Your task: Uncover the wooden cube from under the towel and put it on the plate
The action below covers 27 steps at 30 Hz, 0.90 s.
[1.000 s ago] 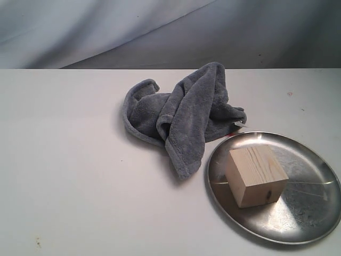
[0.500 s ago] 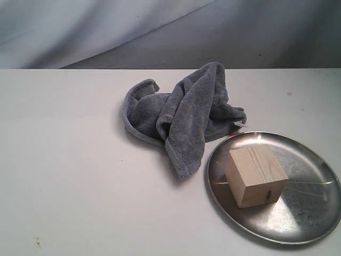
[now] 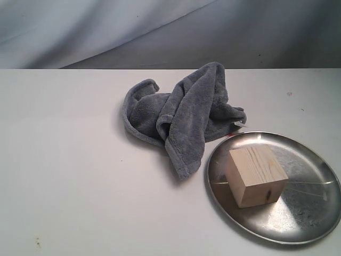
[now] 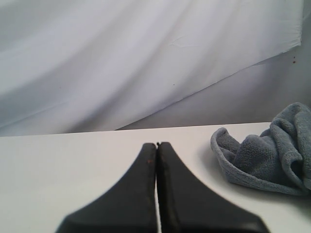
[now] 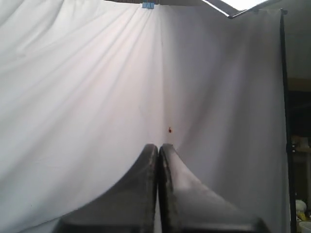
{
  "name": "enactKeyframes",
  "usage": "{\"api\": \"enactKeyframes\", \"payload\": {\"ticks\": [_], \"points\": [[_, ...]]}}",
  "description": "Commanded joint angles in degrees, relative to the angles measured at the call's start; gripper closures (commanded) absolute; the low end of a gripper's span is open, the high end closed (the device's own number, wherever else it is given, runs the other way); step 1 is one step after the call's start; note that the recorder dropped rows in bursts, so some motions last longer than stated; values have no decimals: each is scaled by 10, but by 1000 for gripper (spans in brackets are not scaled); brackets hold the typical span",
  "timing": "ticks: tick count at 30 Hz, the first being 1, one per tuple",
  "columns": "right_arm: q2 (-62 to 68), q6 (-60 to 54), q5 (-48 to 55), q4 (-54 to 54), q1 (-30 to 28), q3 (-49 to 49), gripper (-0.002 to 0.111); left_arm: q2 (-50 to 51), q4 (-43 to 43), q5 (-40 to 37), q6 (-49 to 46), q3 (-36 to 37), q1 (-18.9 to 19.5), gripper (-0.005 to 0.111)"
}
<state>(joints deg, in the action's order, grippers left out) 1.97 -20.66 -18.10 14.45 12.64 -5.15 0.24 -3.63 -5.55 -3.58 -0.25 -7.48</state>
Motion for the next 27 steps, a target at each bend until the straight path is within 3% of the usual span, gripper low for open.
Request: {"api": "enactKeyframes", "payload": {"ticks": [1, 5, 11, 27], "points": [[-3, 15, -3, 1, -4, 21, 108, -2, -1, 6, 2, 3, 1, 107], [-3, 84, -35, 2, -4, 51, 108, -2, -1, 6, 2, 3, 1, 107], [-3, 61, -15, 2, -4, 51, 108, -2, -1, 6, 2, 3, 1, 107], [-3, 16, 246, 2, -4, 51, 108, -2, -1, 6, 2, 3, 1, 107]]}}
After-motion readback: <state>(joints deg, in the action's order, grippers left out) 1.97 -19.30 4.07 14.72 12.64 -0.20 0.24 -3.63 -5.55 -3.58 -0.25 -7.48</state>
